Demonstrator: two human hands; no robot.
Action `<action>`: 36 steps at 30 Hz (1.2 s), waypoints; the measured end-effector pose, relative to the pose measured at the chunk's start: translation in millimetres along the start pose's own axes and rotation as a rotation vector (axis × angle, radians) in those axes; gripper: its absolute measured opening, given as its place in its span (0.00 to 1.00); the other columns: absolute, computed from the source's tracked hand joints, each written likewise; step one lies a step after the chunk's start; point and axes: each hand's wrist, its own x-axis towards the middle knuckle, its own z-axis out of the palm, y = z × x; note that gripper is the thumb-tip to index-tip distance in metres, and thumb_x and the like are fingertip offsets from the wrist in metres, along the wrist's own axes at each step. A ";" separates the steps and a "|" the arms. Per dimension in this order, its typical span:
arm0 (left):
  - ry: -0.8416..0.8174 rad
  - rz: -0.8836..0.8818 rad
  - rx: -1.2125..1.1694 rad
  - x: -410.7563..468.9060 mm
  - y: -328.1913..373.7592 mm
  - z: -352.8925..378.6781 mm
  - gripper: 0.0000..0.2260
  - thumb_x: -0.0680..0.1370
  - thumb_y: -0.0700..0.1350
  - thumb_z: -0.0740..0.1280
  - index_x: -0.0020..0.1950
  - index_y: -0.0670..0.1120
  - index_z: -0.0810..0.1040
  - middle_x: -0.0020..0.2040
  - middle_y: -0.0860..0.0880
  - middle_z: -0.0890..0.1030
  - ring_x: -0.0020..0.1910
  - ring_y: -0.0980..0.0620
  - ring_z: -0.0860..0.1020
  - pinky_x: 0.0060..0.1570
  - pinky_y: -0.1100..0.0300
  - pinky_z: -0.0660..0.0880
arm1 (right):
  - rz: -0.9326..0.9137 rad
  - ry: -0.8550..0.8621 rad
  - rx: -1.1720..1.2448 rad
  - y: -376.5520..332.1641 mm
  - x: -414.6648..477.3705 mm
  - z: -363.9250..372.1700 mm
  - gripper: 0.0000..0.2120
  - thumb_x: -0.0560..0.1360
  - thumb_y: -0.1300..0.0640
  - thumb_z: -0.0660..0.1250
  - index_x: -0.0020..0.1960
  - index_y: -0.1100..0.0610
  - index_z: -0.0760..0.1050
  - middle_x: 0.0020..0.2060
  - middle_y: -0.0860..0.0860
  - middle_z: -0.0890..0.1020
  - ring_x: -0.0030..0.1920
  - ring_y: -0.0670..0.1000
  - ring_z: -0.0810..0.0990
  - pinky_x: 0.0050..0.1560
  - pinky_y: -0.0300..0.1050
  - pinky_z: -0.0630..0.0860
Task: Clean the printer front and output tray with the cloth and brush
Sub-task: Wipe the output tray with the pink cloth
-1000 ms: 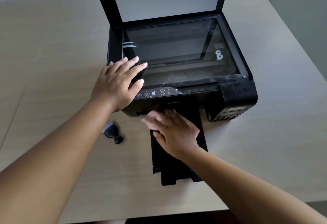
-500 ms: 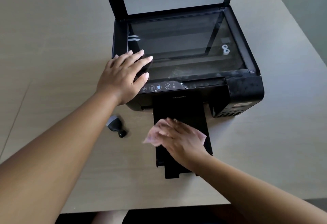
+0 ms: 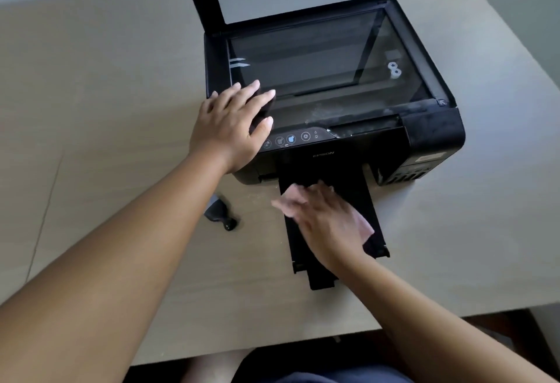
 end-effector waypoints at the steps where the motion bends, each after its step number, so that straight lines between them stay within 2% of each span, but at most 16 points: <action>1: -0.005 0.007 -0.005 0.4 -0.7 0.0 0.23 0.79 0.60 0.50 0.75 0.63 0.59 0.78 0.57 0.58 0.77 0.51 0.54 0.75 0.47 0.49 | -0.080 -0.108 -0.061 -5.3 -3.0 2.1 0.24 0.74 0.58 0.68 0.66 0.39 0.71 0.65 0.49 0.75 0.67 0.58 0.72 0.64 0.55 0.71; 3: -0.006 0.011 -0.008 0.8 -1.4 0.5 0.23 0.79 0.60 0.50 0.75 0.63 0.59 0.78 0.56 0.58 0.77 0.51 0.55 0.75 0.47 0.49 | -0.154 -0.311 -0.019 -8.3 -16.1 -0.5 0.17 0.75 0.53 0.66 0.61 0.39 0.73 0.66 0.45 0.73 0.69 0.52 0.68 0.68 0.50 0.66; 4: -0.004 0.017 -0.009 1.3 -1.6 0.8 0.23 0.79 0.60 0.50 0.75 0.63 0.59 0.78 0.56 0.59 0.77 0.51 0.55 0.75 0.46 0.50 | -0.184 -0.343 0.007 -6.4 -25.9 -2.5 0.13 0.76 0.52 0.63 0.59 0.42 0.75 0.65 0.44 0.73 0.69 0.49 0.68 0.68 0.49 0.66; 6: -0.001 0.024 -0.006 2.5 -2.7 1.4 0.23 0.79 0.60 0.50 0.75 0.62 0.59 0.78 0.56 0.59 0.77 0.50 0.55 0.74 0.45 0.50 | -0.197 -0.289 -0.005 -4.0 -42.6 -12.5 0.12 0.75 0.53 0.61 0.55 0.45 0.79 0.61 0.42 0.78 0.63 0.49 0.74 0.60 0.49 0.73; 9: -0.006 0.035 -0.010 2.0 -4.0 1.6 0.24 0.79 0.61 0.49 0.75 0.62 0.59 0.78 0.55 0.58 0.77 0.50 0.54 0.74 0.45 0.50 | -0.018 -0.011 0.054 -7.9 -62.4 -36.2 0.10 0.73 0.57 0.64 0.51 0.50 0.81 0.53 0.46 0.82 0.51 0.52 0.79 0.48 0.48 0.78; 12: -0.012 0.044 -0.011 1.7 -5.1 2.6 0.24 0.79 0.61 0.48 0.76 0.61 0.58 0.79 0.54 0.57 0.77 0.49 0.54 0.74 0.44 0.49 | 0.229 0.336 0.098 -13.8 -81.9 -51.6 0.12 0.75 0.65 0.69 0.55 0.54 0.81 0.54 0.50 0.81 0.52 0.53 0.77 0.50 0.45 0.75; 14: -0.010 0.050 -0.006 1.6 -5.3 3.6 0.24 0.79 0.61 0.48 0.76 0.61 0.58 0.79 0.53 0.57 0.77 0.48 0.54 0.74 0.44 0.49 | 0.466 0.512 0.150 -12.7 -104.4 -48.7 0.11 0.76 0.65 0.68 0.56 0.54 0.81 0.54 0.51 0.81 0.52 0.53 0.76 0.51 0.48 0.76; 17: -0.004 0.063 -0.002 1.8 -4.4 4.8 0.25 0.80 0.61 0.48 0.76 0.60 0.58 0.79 0.53 0.57 0.77 0.48 0.54 0.74 0.43 0.49 | 0.784 0.635 0.313 -11.0 -132.6 -23.5 0.12 0.77 0.64 0.66 0.58 0.55 0.80 0.52 0.49 0.78 0.53 0.53 0.75 0.53 0.56 0.76; 19: -0.003 0.068 -0.006 2.5 -4.3 5.0 0.25 0.80 0.61 0.48 0.76 0.60 0.58 0.79 0.52 0.57 0.77 0.47 0.54 0.74 0.43 0.49 | 0.807 0.619 0.354 -17.0 -133.8 -7.5 0.12 0.77 0.64 0.66 0.59 0.55 0.79 0.52 0.49 0.77 0.54 0.53 0.74 0.55 0.55 0.75; 23: 0.002 0.075 -0.006 1.9 -3.7 4.6 0.25 0.80 0.61 0.48 0.76 0.59 0.59 0.79 0.52 0.57 0.77 0.47 0.54 0.74 0.43 0.49 | 0.707 0.737 0.320 -30.1 -95.4 -2.8 0.11 0.79 0.60 0.63 0.61 0.58 0.77 0.55 0.54 0.77 0.56 0.52 0.74 0.59 0.42 0.71; 25: 0.004 0.074 -0.009 1.9 -3.7 4.0 0.25 0.79 0.61 0.49 0.76 0.59 0.59 0.79 0.52 0.58 0.77 0.47 0.54 0.74 0.43 0.49 | 0.600 0.647 0.252 -24.2 -72.9 3.1 0.13 0.82 0.56 0.58 0.62 0.57 0.77 0.58 0.53 0.78 0.59 0.51 0.76 0.62 0.46 0.73; 27: 0.009 0.077 -0.008 1.6 -3.2 3.9 0.25 0.79 0.61 0.49 0.76 0.59 0.59 0.79 0.52 0.58 0.77 0.47 0.54 0.74 0.43 0.50 | 0.478 0.392 0.065 -19.0 -60.6 21.2 0.15 0.80 0.55 0.57 0.61 0.59 0.77 0.60 0.56 0.79 0.63 0.56 0.76 0.64 0.52 0.73; 29: 0.014 0.080 -0.008 1.7 -3.1 4.1 0.25 0.80 0.61 0.49 0.76 0.59 0.59 0.79 0.52 0.58 0.77 0.47 0.55 0.74 0.43 0.50 | 0.339 0.152 -0.139 -27.7 -59.8 44.2 0.18 0.78 0.57 0.58 0.65 0.59 0.74 0.64 0.59 0.76 0.69 0.61 0.70 0.68 0.57 0.67; 33: 0.013 0.080 -0.013 1.5 -4.0 4.4 0.25 0.79 0.61 0.49 0.76 0.59 0.59 0.79 0.52 0.58 0.77 0.48 0.54 0.74 0.43 0.50 | -0.110 0.095 -0.135 -31.2 -92.1 40.3 0.15 0.80 0.53 0.61 0.65 0.51 0.75 0.69 0.54 0.73 0.72 0.57 0.67 0.72 0.52 0.62; 34: 0.014 0.081 -0.012 1.5 -3.4 4.9 0.25 0.79 0.62 0.49 0.76 0.59 0.59 0.79 0.52 0.58 0.77 0.48 0.54 0.74 0.43 0.50 | -0.095 0.110 -0.233 -16.9 -99.1 34.8 0.16 0.80 0.50 0.61 0.66 0.51 0.74 0.70 0.53 0.73 0.72 0.57 0.68 0.72 0.53 0.63; 36: 0.015 0.085 -0.012 2.1 -2.3 5.2 0.25 0.79 0.62 0.49 0.76 0.59 0.59 0.79 0.52 0.58 0.77 0.48 0.54 0.74 0.43 0.50 | 0.251 0.144 -0.298 14.6 -100.4 20.7 0.21 0.80 0.48 0.56 0.71 0.53 0.70 0.70 0.57 0.71 0.71 0.61 0.68 0.69 0.58 0.67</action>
